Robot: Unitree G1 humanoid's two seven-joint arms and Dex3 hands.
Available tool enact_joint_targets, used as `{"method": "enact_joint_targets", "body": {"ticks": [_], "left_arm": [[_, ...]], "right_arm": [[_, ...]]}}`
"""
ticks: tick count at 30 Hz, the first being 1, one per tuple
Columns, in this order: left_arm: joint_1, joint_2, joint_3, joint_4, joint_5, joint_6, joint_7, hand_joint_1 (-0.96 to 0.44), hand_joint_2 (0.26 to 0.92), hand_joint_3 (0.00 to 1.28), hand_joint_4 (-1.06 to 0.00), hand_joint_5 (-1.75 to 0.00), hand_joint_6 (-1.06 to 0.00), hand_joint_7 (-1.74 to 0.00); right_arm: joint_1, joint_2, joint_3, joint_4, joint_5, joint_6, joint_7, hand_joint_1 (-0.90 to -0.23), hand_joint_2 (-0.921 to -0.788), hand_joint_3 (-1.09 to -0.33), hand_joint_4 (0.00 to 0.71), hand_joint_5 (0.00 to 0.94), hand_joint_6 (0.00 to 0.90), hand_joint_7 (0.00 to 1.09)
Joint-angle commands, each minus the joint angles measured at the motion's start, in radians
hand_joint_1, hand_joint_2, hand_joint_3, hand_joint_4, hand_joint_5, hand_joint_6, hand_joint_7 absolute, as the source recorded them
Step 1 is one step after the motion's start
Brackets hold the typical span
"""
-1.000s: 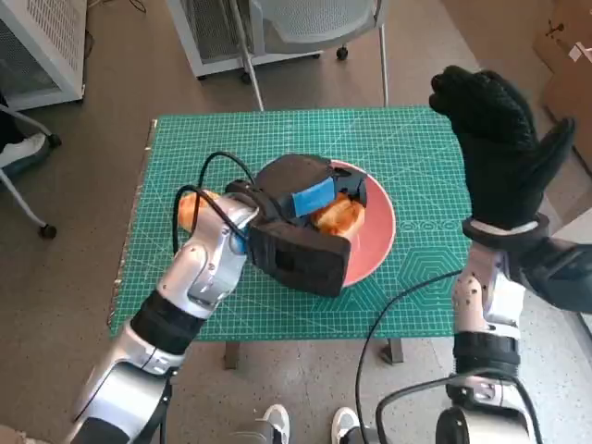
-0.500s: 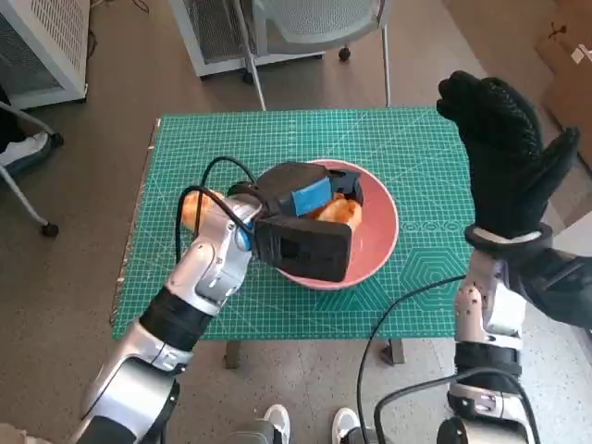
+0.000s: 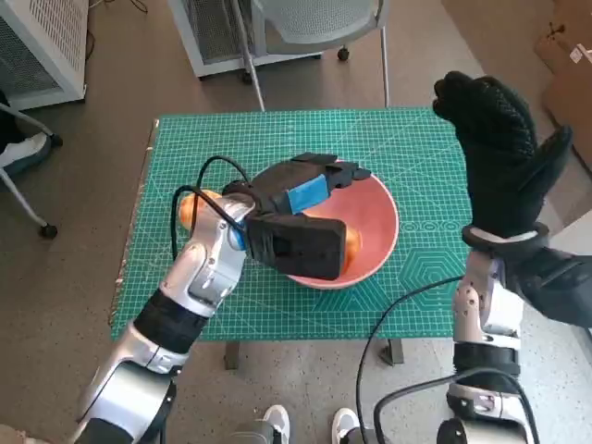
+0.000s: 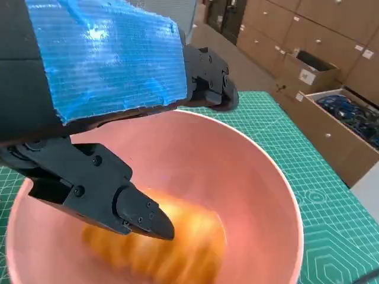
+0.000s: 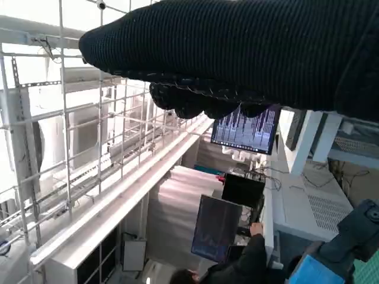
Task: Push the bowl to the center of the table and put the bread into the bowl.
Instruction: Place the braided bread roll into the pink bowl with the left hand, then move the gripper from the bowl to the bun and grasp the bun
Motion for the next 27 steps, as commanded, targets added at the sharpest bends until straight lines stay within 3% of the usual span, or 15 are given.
{"method": "enact_joint_targets", "body": {"ticks": [1, 15, 22, 27], "left_arm": [[0.028, 0.039, 0.038, -0.076, -0.028, 0.005, -0.024, -0.38, 0.779, 0.00, 0.00, 0.00, -0.15, -0.10], [0.098, 0.195, 0.214, -0.271, -0.144, -0.003, -0.088, -0.41, 0.772, 0.00, 0.00, 0.00, -0.15, -0.09], [0.126, 0.296, 0.288, -0.327, -0.149, 0.016, -0.095, -0.29, 0.750, 0.00, 0.00, 0.00, -0.18, -0.08], [0.153, 0.360, 0.301, -0.365, -0.092, 0.104, -0.107, -0.18, 0.731, 0.00, 0.00, 0.00, -0.19, -0.06]], "right_arm": [[0.007, -0.001, 0.005, 0.022, 0.006, 0.015, 0.007, -0.590, -0.921, -0.612, 0.325, 0.001, 0.373, 0.00], [-0.004, 0.002, 0.008, 0.034, 0.024, 0.021, 0.024, -0.596, -0.921, -0.613, 0.329, 0.002, 0.388, 0.01], [-0.008, -0.003, 0.004, 0.042, 0.037, 0.024, 0.038, -0.595, -0.921, -0.613, 0.330, 0.002, 0.389, 0.01], [-0.015, -0.005, 0.001, 0.054, 0.038, 0.021, 0.046, -0.594, -0.921, -0.614, 0.330, 0.002, 0.389, 0.01]]}}
